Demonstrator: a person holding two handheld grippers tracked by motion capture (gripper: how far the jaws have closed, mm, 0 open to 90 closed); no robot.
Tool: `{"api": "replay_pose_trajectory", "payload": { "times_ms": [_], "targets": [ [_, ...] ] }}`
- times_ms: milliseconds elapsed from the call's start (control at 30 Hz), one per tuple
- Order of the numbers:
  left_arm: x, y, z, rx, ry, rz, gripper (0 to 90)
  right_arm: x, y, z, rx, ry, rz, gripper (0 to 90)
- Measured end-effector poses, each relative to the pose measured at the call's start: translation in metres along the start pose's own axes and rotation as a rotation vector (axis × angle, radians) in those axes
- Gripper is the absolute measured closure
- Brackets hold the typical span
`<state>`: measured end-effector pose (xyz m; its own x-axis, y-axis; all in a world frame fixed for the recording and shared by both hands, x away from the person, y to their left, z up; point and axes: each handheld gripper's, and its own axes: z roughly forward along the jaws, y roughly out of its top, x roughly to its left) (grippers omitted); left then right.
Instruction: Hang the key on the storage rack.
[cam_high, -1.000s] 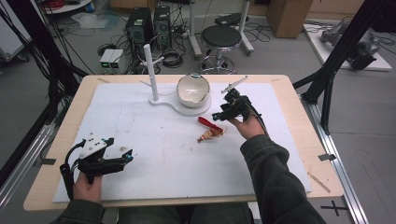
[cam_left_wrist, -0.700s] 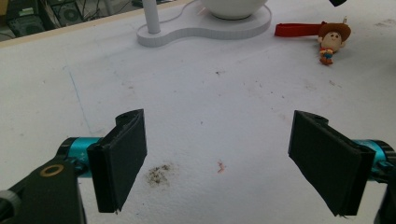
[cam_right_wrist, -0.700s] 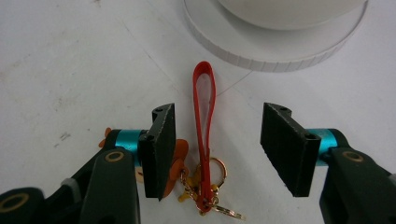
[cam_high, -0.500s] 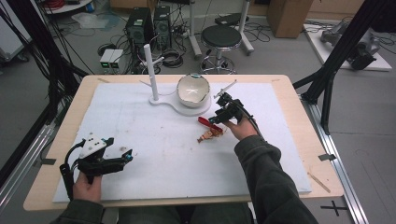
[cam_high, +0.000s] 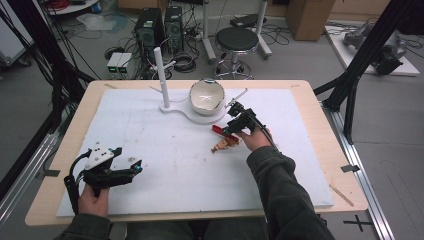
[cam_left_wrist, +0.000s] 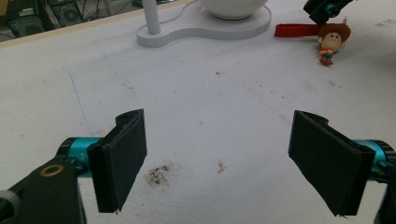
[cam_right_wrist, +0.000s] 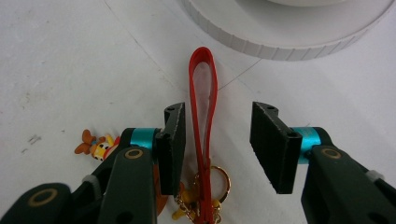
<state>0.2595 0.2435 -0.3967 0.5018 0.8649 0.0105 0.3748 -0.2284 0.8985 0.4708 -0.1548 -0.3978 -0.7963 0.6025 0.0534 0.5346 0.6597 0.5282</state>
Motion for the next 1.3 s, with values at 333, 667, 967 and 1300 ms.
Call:
{"api": "replay_pose_trajectory", "payload": {
  "times_ms": [333,667,967,1300],
  "targets": [
    [0.0,0.0,0.0,0.0,-0.001,0.003,19.8,0.002,0.001,0.011,0.029,-0.001,0.002,60.9],
    [0.0,0.0,0.0,-0.001,0.0,0.003,19.8,0.002,0.0,0.02,0.078,0.018,0.009,67.3],
    [0.0,0.0,0.0,0.0,-0.001,0.004,19.8,0.001,-0.001,0.02,0.104,0.018,0.015,78.0],
    [0.0,0.001,0.0,-0.003,0.001,0.003,19.7,0.002,-0.001,0.02,0.1,0.024,0.002,85.1]
  ]
}}
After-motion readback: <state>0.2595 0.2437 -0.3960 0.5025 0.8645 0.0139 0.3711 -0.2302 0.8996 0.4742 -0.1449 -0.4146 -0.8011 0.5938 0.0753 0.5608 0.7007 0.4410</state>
